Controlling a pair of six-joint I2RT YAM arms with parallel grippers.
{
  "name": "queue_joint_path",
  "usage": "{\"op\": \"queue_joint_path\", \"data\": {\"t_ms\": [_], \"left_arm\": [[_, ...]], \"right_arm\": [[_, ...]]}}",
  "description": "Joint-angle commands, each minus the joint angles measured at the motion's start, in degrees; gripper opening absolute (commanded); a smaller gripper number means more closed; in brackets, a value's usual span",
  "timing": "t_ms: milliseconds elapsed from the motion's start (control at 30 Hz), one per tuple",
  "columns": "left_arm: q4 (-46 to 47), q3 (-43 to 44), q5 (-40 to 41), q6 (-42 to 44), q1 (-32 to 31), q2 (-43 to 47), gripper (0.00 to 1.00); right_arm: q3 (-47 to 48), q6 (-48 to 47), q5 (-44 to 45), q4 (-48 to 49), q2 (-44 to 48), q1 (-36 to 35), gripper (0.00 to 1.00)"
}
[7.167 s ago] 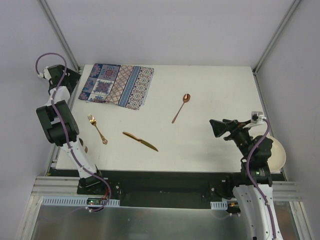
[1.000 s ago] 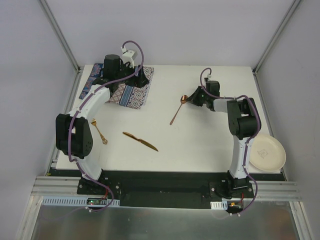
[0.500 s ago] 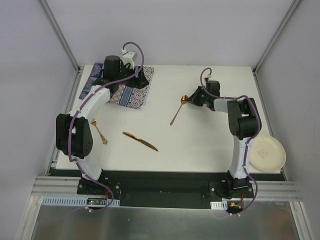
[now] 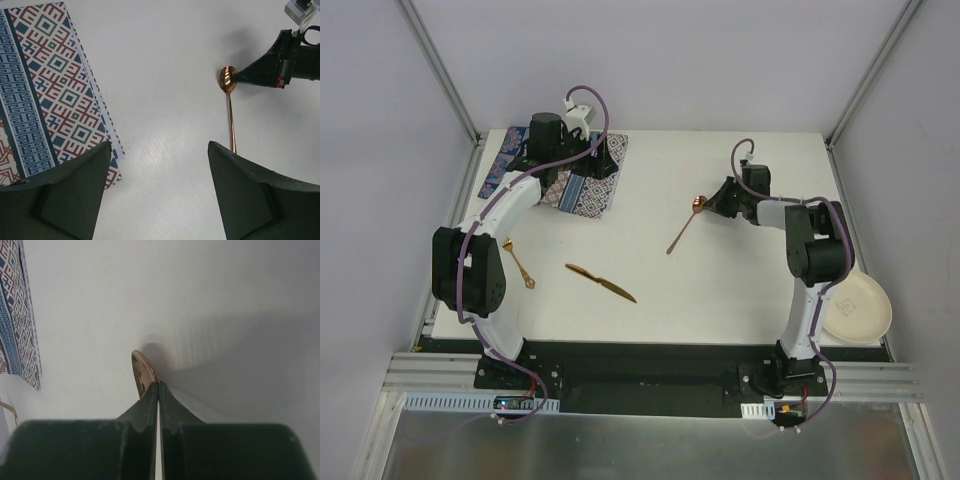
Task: Set the dinner table for one person
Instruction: Pick up the spoon from the center of the board.
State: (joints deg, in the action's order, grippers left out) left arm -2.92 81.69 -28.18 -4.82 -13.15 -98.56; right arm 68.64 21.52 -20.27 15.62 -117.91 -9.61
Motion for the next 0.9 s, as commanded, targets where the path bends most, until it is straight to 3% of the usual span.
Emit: {"op": "queue_joint_path", "data": {"t_ms": [0, 367, 467, 667, 867], "left_arm": [[1.2, -0.6, -0.4, 1.8, -0.6, 1.9, 0.77], [1.1, -1.6, -0.4, 2.2, -0.8, 3.1, 0.77], [1.1, -1.8, -0.6, 2.2, -1.0, 3.4, 0.77], [1.1, -1.4, -0.7, 2.1, -1.6, 3.1, 0.77], [1.1, -1.1, -0.6, 2.1, -1.9, 3.0, 0.77]], "right_arm": [[-3.6, -1.2, 2.6, -0.8, 7.3, 2.7, 0.01], [-13.8, -2.5, 10.6, -6.2, 20.5, 7.9, 0.01], [-15.6, -3.8, 17.6, -11.1, 25.3, 8.6, 0.01], [-13.9, -6.2, 32.9, -22.2, 31.3, 9.3, 0.01], [-6.8, -9.1, 42.2, -34.7, 28.5, 9.7, 0.01]]}}
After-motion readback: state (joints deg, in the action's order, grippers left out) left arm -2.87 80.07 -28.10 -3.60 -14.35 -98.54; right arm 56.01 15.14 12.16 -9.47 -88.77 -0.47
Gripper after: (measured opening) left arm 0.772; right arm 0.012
